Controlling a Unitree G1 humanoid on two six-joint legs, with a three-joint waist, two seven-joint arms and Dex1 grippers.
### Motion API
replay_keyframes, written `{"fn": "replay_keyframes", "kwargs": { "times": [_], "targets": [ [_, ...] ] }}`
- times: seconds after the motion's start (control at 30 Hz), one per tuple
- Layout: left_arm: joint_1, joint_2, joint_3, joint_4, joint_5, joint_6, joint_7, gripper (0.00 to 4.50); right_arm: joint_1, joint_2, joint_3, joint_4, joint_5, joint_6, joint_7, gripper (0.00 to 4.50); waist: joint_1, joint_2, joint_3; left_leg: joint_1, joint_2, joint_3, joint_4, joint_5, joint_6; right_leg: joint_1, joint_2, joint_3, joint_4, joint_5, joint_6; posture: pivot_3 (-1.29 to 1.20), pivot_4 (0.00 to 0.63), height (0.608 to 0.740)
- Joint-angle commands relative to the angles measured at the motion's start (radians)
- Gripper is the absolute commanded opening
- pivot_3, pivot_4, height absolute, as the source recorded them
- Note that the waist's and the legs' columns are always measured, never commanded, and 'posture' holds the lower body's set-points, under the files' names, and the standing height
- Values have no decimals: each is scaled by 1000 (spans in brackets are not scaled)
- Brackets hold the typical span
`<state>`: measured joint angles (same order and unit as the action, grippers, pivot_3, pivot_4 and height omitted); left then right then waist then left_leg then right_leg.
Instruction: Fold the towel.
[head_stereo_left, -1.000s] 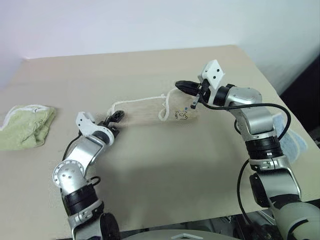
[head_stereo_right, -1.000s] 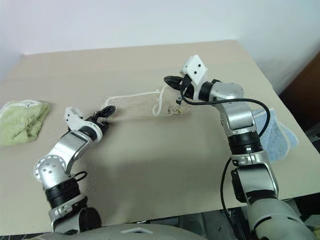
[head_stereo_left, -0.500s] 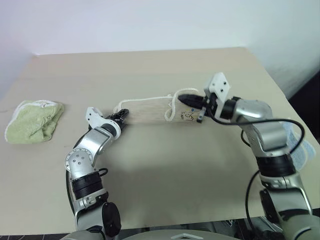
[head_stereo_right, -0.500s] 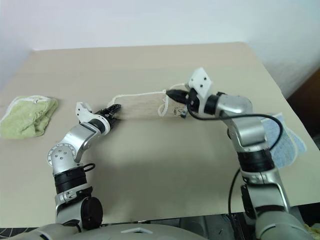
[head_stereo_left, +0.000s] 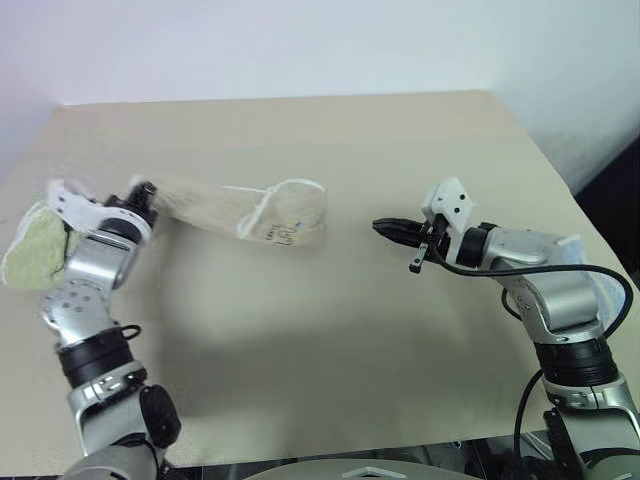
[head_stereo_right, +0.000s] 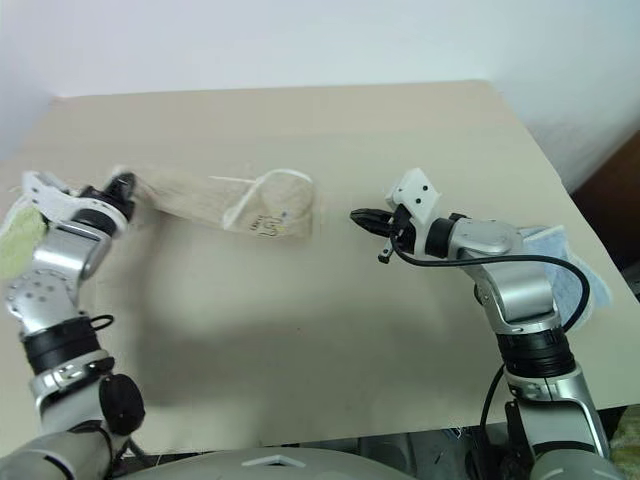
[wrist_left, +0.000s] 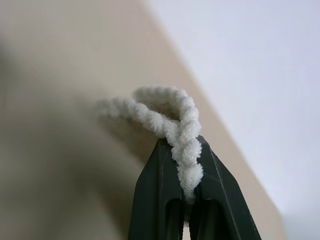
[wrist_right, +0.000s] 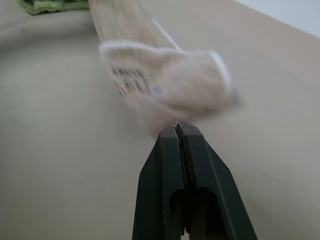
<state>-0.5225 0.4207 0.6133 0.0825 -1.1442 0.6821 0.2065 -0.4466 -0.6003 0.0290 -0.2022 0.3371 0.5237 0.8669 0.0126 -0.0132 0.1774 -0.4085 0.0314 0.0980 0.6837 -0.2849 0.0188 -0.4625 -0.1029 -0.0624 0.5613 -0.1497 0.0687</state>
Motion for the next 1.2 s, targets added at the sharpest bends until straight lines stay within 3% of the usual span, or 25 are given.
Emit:
{"fn": "replay_keyframes", "kwargs": {
  "times": [0.03,0.27,0.43,0.53,0.7,0.9,1.0,1.07,1.2],
  "targets": [
    [-22,81,-168,-117,120,20,-175,33,0,-7,-20,-4,-5,-18,-19,0,3,0,0,0,0,0,0,0,0,0,0,0,0,0,0,0,150,728],
    [-14,152,-703,-277,481,-29,-520,33,-8,7,-3,11,-20,-28,-43,0,-1,0,0,-1,-2,2,0,-2,2,0,-3,0,-2,0,0,0,150,728],
    [-37,124,-909,-209,706,-85,-609,33,1,17,0,-6,-22,-25,-65,0,-9,0,0,-1,0,3,-1,-4,0,-3,2,2,-1,0,0,0,150,728],
    [-48,93,-899,-167,746,-79,-615,756,8,23,0,-26,-17,-19,-78,0,-8,0,0,-1,1,3,-1,-3,0,-3,3,2,-1,0,0,0,150,728],
    [-45,44,-819,-171,730,-64,-646,2435,24,29,6,-46,-13,-14,-90,0,-3,0,0,-1,1,3,0,-3,0,-3,1,3,-1,0,0,0,150,728],
    [-6,-7,-608,-248,575,-33,-674,4462,6,45,14,-31,-20,-22,-110,0,-3,0,0,-1,1,3,0,-3,0,-3,1,3,0,0,0,0,150,728],
    [16,-16,-485,-267,528,-62,-656,4344,-44,73,26,25,-38,-27,-139,0,-8,0,0,-1,1,3,0,-3,0,-3,1,3,0,0,0,0,150,728],
    [16,5,-445,-231,578,-91,-614,3892,-96,112,37,79,-47,-32,-161,0,-10,0,0,-1,1,3,1,-3,0,-3,1,3,1,0,0,0,150,728],
    [-4,33,-442,-145,674,-149,-582,2456,-186,185,72,186,-82,-63,-183,0,-13,0,0,1,1,3,1,-3,0,-1,2,3,2,0,0,0,150,728]
  ]
}}
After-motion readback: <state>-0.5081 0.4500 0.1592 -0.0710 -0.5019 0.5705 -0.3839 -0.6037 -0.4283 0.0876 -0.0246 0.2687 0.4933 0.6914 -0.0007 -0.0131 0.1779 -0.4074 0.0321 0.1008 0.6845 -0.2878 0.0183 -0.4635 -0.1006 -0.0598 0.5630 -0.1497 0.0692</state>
